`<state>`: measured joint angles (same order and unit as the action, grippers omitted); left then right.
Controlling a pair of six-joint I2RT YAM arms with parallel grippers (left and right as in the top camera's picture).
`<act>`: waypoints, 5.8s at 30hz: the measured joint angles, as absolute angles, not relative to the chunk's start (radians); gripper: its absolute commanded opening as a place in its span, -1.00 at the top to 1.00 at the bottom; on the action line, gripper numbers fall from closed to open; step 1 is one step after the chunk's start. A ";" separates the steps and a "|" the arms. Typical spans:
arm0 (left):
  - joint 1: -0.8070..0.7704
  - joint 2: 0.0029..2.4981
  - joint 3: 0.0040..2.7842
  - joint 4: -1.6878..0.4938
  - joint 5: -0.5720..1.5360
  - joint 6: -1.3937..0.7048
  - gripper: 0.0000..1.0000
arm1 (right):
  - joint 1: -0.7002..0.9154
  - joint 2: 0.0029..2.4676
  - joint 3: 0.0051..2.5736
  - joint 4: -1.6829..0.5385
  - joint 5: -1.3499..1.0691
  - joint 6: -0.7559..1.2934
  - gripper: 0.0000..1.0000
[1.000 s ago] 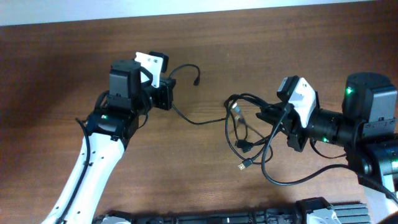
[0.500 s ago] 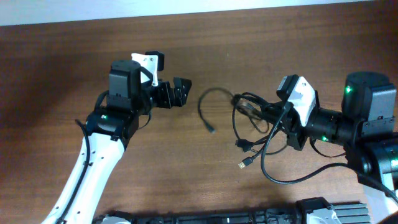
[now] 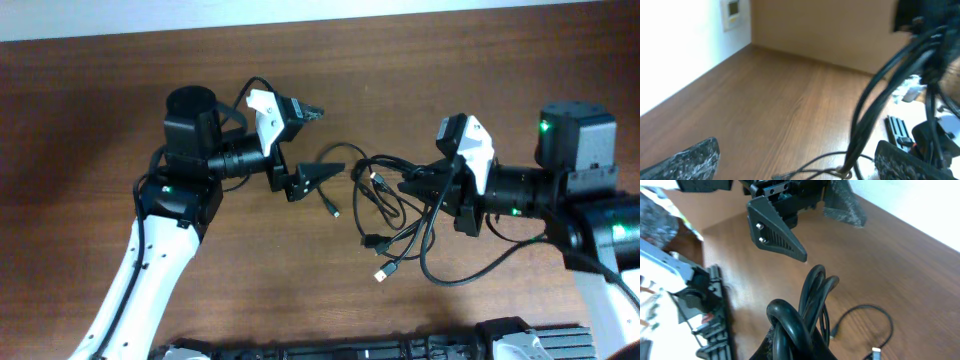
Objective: Untangle cables
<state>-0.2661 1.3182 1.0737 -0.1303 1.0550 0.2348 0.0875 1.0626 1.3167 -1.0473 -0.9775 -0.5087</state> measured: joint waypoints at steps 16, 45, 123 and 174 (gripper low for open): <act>-0.331 1.317 1.074 -0.064 1.185 0.290 -0.98 | 0.100 1.163 1.317 -1.009 -1.187 -0.510 0.92; -0.457 1.317 1.074 -0.074 1.218 0.300 1.00 | 0.106 1.161 1.317 -0.992 -1.114 -0.521 -0.57; -0.459 1.317 1.073 0.069 1.238 0.175 1.00 | 0.105 0.953 1.317 -1.017 -0.728 -0.528 0.90; -0.530 1.316 1.073 0.094 1.232 0.086 -0.87 | 0.105 0.953 1.317 -1.077 -0.487 -0.530 0.92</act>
<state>-0.5304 1.3163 1.0733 0.0944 1.2324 0.0864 0.1055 0.9527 1.3167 -1.0771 -0.4870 -0.5304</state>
